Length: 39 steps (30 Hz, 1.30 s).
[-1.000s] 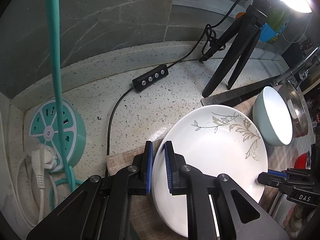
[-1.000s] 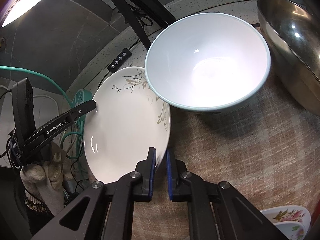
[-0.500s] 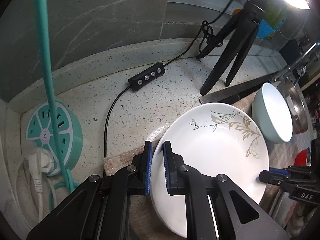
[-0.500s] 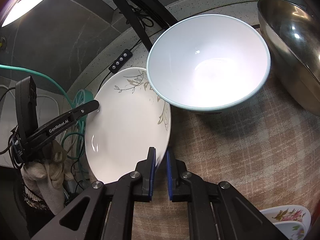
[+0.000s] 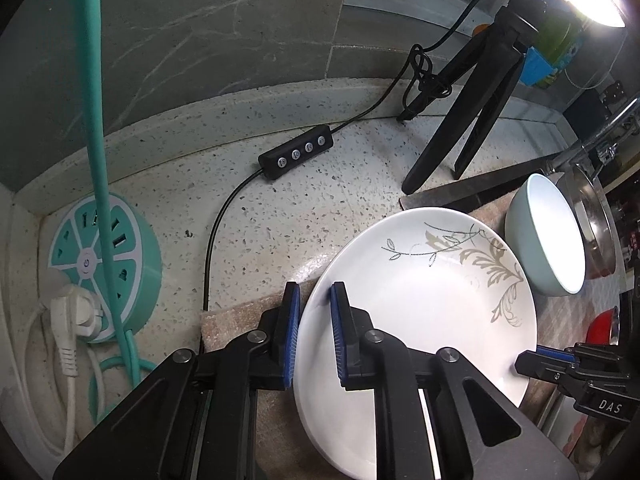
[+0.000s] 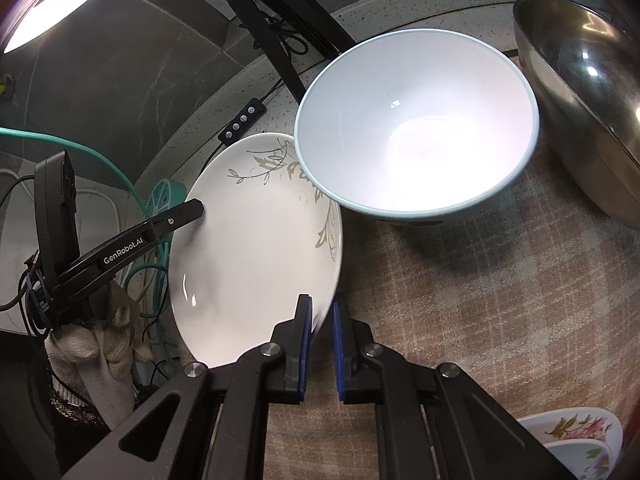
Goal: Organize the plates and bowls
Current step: 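Lift the gold-leaf plate with the right gripper toward the pink plate stack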
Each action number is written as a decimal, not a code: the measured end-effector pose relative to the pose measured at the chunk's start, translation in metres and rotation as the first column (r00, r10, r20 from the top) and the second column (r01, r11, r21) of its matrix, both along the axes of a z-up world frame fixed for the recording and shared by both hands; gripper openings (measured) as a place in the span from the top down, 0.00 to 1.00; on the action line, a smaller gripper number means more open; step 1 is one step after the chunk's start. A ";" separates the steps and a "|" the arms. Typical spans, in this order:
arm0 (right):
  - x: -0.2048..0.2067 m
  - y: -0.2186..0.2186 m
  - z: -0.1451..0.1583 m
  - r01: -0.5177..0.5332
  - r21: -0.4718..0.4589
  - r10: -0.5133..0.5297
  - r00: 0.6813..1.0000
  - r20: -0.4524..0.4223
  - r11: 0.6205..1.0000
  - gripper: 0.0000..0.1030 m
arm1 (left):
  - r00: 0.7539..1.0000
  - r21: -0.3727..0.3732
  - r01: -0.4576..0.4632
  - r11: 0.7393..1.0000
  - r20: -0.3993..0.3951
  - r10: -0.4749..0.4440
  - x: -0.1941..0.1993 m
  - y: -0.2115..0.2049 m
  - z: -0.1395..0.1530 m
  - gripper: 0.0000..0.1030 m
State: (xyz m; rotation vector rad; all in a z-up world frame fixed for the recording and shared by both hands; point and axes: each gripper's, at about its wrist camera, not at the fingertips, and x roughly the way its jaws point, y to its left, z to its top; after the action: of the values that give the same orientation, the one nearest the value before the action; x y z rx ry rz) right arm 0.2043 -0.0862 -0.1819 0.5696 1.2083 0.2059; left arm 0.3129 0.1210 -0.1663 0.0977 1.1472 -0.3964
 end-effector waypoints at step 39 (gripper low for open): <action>-0.060 -0.031 0.040 -0.071 0.112 0.069 0.997 0.028 0.991 0.92 | 0.995 -0.019 -0.075 0.997 0.059 0.076 -0.096 -0.006 0.055 0.88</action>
State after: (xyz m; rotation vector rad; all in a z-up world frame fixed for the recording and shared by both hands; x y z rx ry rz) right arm 0.1445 -0.1175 -0.1415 0.6220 1.1992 0.3418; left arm 0.2174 0.1150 -0.1110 0.0503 1.0851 -0.3337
